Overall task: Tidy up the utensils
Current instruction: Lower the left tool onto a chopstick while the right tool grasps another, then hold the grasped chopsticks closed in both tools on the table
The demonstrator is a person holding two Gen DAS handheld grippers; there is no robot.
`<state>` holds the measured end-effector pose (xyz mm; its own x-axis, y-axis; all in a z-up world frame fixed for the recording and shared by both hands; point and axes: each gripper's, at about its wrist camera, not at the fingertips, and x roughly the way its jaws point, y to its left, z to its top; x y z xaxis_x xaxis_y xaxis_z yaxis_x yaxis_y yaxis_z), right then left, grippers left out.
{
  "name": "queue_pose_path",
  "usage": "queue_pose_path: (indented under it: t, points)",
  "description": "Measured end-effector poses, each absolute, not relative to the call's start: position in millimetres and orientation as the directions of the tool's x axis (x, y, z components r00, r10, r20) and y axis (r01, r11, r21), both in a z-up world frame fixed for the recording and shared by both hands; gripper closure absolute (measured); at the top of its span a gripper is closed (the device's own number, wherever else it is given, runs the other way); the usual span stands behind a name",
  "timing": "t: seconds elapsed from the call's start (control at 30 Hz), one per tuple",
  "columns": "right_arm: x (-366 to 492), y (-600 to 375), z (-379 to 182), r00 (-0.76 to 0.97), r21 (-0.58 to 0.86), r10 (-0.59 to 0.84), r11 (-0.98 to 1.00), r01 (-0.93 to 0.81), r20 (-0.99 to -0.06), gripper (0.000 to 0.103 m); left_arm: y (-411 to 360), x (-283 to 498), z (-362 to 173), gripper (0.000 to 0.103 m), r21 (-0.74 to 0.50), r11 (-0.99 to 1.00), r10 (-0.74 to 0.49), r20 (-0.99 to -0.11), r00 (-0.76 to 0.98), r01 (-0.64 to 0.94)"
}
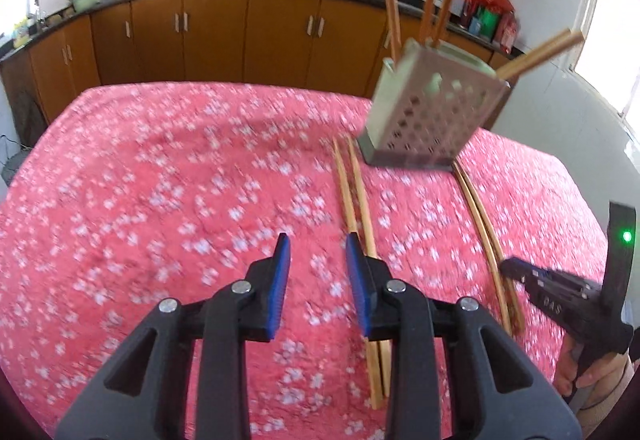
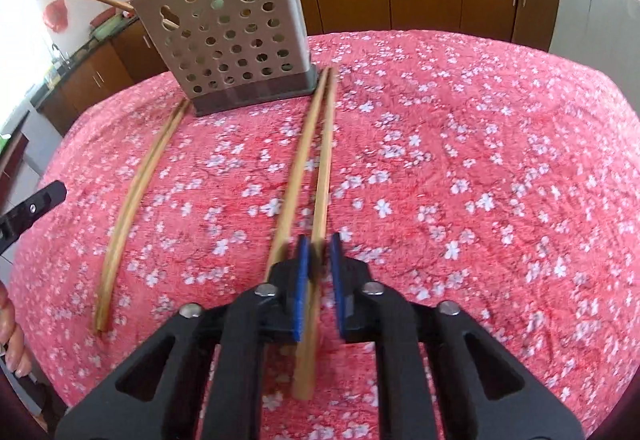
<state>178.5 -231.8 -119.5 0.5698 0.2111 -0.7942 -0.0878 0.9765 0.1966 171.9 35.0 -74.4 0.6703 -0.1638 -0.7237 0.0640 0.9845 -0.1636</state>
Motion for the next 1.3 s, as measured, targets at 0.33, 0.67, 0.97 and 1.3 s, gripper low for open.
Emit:
queue_pose_path:
  t: [0.33, 0.67, 0.97, 1.3]
  points:
    - [179.0, -260.7, -122.8, 0.597, 0.176, 0.142, 0.984, -0.001, -0.789, 0.095, 2.8, 168.9, -101.2, 0.085, -0.155, 0.977, -0.214, -0.775, 0.595, 0.149]
    - [173.0, -254.9, -120.5, 0.605, 0.141, 0.128, 0.990, -0.027, -0.786, 0.095, -6.3, 170.9, -117.6, 0.088, -0.067, 0.988, -0.137, -0.803, 0.580, 0.140]
    - [173.4, -263.0, -124.0, 0.639, 0.091, 0.068, 0.996, 0.003, -0.766, 0.095, 26.9, 199.4, -117.2, 0.094, -0.038, 0.999, -0.043, -0.796, 0.604, 0.021]
    - [184.7, -278.0, -126.0, 0.647, 0.118, 0.064, 0.992, 0.040, -0.759, 0.095, 54.1, 212.2, -117.8, 0.092, -0.029, 0.999, -0.005, -0.774, 0.633, -0.028]
